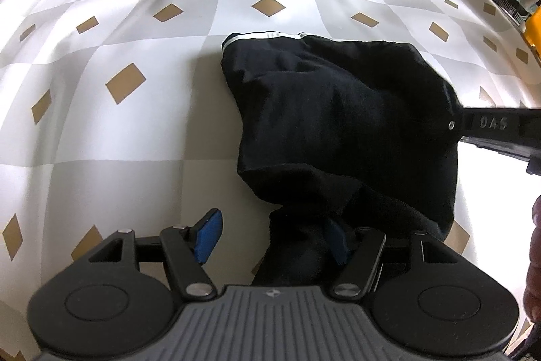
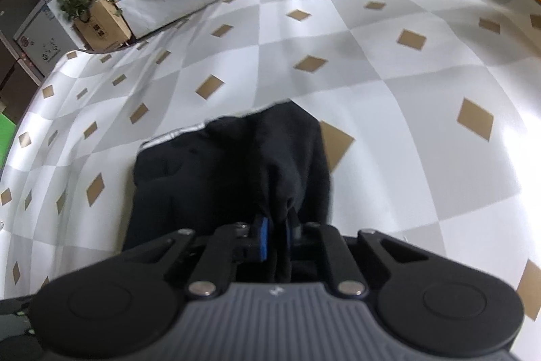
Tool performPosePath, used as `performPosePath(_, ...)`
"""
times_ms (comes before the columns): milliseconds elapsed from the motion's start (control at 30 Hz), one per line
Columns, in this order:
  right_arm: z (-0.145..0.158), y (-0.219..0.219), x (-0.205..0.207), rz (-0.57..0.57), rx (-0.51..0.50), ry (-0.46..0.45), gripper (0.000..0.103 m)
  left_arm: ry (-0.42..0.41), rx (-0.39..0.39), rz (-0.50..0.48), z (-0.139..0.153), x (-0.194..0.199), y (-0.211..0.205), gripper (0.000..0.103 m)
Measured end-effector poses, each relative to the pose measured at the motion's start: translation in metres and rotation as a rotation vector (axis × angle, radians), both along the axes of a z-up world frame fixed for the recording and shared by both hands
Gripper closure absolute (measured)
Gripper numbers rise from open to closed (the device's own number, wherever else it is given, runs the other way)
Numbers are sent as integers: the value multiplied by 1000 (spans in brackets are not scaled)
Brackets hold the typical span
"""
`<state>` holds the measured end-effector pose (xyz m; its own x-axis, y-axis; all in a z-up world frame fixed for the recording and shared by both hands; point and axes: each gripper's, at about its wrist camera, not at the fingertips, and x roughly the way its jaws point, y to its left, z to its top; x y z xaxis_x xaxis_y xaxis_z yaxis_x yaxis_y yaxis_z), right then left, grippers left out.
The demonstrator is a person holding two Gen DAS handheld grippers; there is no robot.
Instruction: Fold clothes
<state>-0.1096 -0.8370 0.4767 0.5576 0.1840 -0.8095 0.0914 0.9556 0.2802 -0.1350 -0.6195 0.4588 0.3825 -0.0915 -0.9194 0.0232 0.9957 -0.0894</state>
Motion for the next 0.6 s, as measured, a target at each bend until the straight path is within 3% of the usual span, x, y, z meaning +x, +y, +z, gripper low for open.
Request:
performPosePath(233,14,7,1,43,65,-42,95,-6,10,2,3,-2,5,39)
performPosePath(600,41,47,6,200,170,-121,95,-15,-1,-7,15,-11,17,39)
